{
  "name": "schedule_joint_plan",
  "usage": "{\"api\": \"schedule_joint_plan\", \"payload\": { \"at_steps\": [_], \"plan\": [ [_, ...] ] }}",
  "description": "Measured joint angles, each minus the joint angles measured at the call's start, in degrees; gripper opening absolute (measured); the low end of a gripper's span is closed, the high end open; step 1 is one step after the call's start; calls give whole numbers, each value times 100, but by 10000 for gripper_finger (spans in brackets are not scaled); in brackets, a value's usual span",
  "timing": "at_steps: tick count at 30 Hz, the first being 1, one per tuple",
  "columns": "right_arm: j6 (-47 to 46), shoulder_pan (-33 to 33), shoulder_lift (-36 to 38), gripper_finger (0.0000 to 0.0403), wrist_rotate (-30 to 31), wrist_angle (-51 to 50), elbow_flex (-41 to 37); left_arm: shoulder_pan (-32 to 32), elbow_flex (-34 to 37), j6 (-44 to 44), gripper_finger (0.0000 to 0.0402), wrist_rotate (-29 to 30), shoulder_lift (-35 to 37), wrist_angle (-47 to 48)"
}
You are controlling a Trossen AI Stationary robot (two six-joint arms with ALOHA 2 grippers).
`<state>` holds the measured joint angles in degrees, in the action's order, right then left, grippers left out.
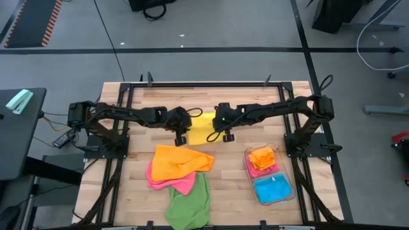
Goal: Fold microfiber towels
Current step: Fold the yellow towel
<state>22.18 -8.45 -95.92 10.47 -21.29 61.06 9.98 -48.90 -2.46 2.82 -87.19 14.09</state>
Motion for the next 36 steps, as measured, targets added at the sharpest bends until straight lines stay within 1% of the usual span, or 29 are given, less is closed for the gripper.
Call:
{"api": "schedule_joint_plan", "payload": {
  "at_steps": [5, 8, 11, 17, 20, 25, 28, 30, 32, 36],
  "plan": [
    [235, -221, 0, 13, -229, 289, 2, 212, 135, -117, 12, 6, -300, -137],
    [449, -333, 0, 13, -319, 409, -5, 317, 135, -138, 25, 50, -375, -166],
    [584, -436, 0, 13, -370, 621, -79, 408, 135, -285, 32, 271, -412, -228],
    [742, -669, -4, 13, -570, 1092, -344, 603, 135, -446, 13, 340, -491, -335],
    [806, -777, -7, 13, -586, 1251, -350, 685, 131, -468, 12, 342, -548, -431],
    [890, -945, -7, 13, -754, 1361, -350, 795, 132, -471, 31, 346, -623, -446],
    [962, -1030, -201, 13, -897, 1536, -349, 824, 127, -482, 29, 345, -707, -523],
    [1086, -1066, -401, 13, -903, 1722, -350, 824, 133, -490, 21, 344, -776, -498],
    [1149, -1099, -540, 13, -864, 1692, -353, 824, 135, -548, 14, 347, -812, -469],
    [1082, -1180, -603, 14, -855, 1752, -353, 826, 133, -568, 15, 361, -849, -525]
  ]
}}
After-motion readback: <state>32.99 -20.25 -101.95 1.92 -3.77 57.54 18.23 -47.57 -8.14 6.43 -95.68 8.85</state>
